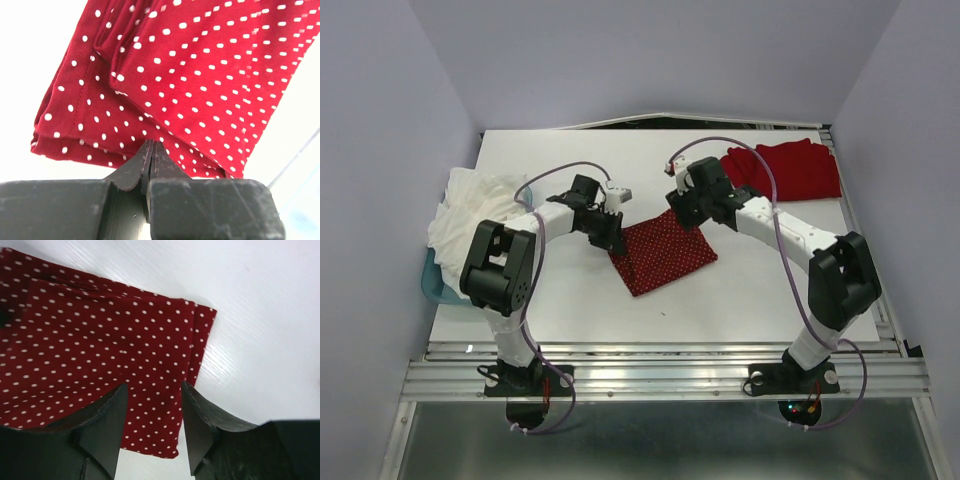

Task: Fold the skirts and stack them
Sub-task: Fold the skirt

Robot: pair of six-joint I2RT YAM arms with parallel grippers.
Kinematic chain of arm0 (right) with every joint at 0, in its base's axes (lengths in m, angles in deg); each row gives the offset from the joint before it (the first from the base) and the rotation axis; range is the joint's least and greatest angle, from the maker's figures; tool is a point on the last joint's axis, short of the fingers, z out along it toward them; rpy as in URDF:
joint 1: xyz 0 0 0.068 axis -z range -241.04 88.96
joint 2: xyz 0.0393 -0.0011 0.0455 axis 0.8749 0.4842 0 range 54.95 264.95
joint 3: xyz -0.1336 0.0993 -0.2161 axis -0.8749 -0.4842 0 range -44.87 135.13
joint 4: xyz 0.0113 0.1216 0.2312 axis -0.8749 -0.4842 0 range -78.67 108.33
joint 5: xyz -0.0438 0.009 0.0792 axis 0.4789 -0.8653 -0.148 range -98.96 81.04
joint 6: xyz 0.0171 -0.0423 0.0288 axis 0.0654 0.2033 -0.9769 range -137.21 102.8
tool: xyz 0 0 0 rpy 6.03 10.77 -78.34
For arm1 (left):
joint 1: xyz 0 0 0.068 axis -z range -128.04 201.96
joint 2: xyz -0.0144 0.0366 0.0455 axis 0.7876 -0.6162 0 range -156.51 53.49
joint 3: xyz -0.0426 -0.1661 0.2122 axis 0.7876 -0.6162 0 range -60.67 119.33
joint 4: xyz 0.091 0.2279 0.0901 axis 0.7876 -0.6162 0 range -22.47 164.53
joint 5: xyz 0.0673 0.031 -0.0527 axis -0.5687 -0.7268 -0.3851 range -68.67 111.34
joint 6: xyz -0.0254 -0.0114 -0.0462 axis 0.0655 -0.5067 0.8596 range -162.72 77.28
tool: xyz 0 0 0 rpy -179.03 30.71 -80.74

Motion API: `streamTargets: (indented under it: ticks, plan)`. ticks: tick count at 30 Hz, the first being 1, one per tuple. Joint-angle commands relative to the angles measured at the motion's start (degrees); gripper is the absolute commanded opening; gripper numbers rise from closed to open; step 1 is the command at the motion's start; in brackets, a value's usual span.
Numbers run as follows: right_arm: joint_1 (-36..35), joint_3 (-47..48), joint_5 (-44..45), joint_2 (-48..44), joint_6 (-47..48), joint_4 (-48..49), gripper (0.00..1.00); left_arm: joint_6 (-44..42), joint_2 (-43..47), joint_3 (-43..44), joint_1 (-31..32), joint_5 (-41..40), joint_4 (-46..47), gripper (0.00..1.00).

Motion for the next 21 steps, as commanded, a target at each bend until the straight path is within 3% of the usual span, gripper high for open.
streamTargets:
  ticks: [1, 9, 16, 21]
  plan:
    - [-0.25, 3.63, -10.39, -3.38, -1.02, -1.53, 0.52, -2.47, 8.1, 2.57, -0.19, 0.35, -1.09, 0.06]
    - [2.03, 1.97, -21.65, 0.48, -2.51, -3.47, 0.43, -3.27, 10.66, 3.54, 1.56, 4.74, 0.14, 0.11]
    - [9.06, -1.37, -31.05, 7.6, -4.89, -3.47, 0.43, -2.22, 2.33, 3.45, 4.38, 3.87, 1.9, 0.11]
    - [9.07, -5.06, -35.28, 9.71, -7.78, -2.33, 0.43, -2.22, -4.01, 6.61, 2.28, 0.35, 1.81, 0.1]
